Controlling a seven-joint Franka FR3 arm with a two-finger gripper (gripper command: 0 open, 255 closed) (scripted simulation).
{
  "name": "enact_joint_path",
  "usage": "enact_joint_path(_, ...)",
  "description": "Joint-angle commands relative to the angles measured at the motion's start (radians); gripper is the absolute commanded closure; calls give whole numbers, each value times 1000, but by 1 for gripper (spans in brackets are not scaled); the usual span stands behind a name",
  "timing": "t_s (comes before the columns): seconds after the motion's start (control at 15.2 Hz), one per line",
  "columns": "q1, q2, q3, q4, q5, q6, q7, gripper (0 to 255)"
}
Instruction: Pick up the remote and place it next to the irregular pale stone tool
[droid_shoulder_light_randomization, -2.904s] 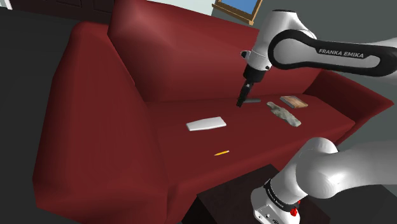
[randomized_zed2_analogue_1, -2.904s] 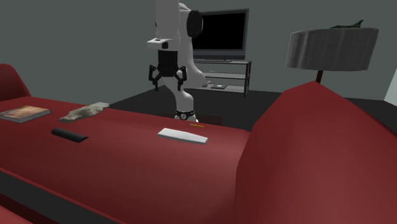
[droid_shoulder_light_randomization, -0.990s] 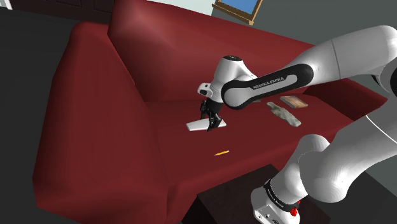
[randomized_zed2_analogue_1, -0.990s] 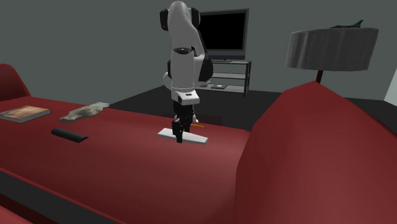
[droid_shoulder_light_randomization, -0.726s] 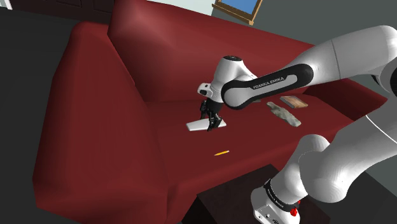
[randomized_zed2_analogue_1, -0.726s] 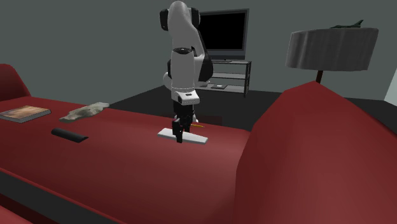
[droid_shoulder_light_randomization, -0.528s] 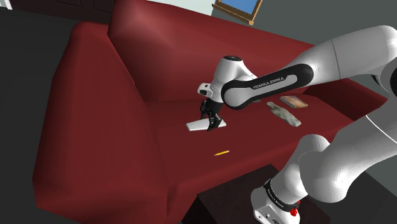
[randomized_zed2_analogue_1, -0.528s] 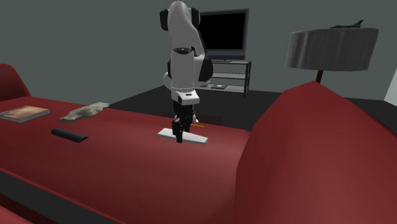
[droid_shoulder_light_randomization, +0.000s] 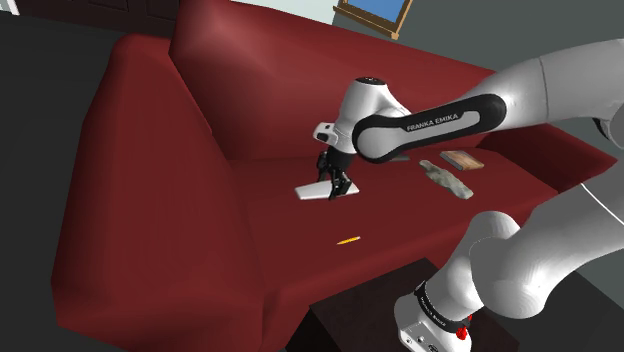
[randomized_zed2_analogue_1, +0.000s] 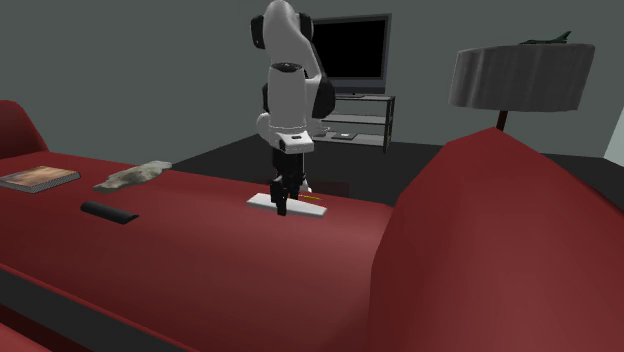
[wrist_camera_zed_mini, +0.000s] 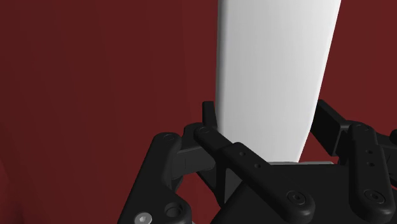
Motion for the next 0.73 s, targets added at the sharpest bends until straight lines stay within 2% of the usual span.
enact_joint_path(0.0,-1,-18,2,16,-1,-34,0,255)
enact_joint_path(0.66,-1,-94,13,92,-4,-186,3,255)
